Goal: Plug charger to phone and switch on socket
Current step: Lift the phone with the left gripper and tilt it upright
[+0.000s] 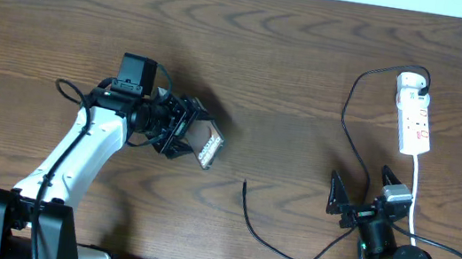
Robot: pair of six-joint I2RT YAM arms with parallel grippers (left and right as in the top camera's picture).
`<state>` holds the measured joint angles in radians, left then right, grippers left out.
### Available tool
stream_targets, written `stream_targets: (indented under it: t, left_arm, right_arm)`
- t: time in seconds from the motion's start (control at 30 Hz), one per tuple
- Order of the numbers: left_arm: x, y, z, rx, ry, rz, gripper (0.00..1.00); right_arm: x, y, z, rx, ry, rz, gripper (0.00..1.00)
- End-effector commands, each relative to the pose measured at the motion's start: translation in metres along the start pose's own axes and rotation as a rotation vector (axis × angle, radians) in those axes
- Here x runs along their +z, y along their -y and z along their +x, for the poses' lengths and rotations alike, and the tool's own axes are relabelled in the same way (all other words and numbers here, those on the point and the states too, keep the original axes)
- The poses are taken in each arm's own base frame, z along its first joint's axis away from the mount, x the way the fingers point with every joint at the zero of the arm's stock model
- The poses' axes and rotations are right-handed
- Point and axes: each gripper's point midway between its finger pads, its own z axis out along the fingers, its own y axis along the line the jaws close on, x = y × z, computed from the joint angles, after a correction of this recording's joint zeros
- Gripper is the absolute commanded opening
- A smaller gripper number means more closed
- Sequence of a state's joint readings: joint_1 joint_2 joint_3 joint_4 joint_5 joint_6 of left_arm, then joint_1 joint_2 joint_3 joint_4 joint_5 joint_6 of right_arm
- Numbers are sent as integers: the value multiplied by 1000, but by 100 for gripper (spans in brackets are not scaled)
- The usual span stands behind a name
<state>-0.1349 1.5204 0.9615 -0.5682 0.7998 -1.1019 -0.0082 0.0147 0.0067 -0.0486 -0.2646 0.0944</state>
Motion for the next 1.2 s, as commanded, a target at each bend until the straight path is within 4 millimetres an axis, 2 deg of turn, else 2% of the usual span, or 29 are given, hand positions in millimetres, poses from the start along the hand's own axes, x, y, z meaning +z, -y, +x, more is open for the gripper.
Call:
stream_targets:
  t: [0.0, 0.23, 0.53, 0.93, 1.03, 1.17]
  left_arm:
    - [-12, 28, 29, -138, -148, 90, 7]
    - [-17, 35, 48, -265, -269, 107, 7]
    - [-22, 39, 60, -346, -355, 110, 7]
    - [-22, 39, 60, -371, -358, 106, 8]
    - [-19, 37, 54, -362, -316, 101, 7]
    - [-11, 25, 22, -300, -113, 68, 7]
  right_arm:
    - [0, -3, 1, -6, -1, -10, 99]
    - [0, -3, 1, -6, 0, -10, 99]
    - [0, -3, 1, -6, -1, -10, 99]
    - [0, -3, 1, -6, -1, -10, 99]
    - [0, -3, 1, -6, -1, -10, 99]
    - [0, -3, 1, -6, -1, -10, 99]
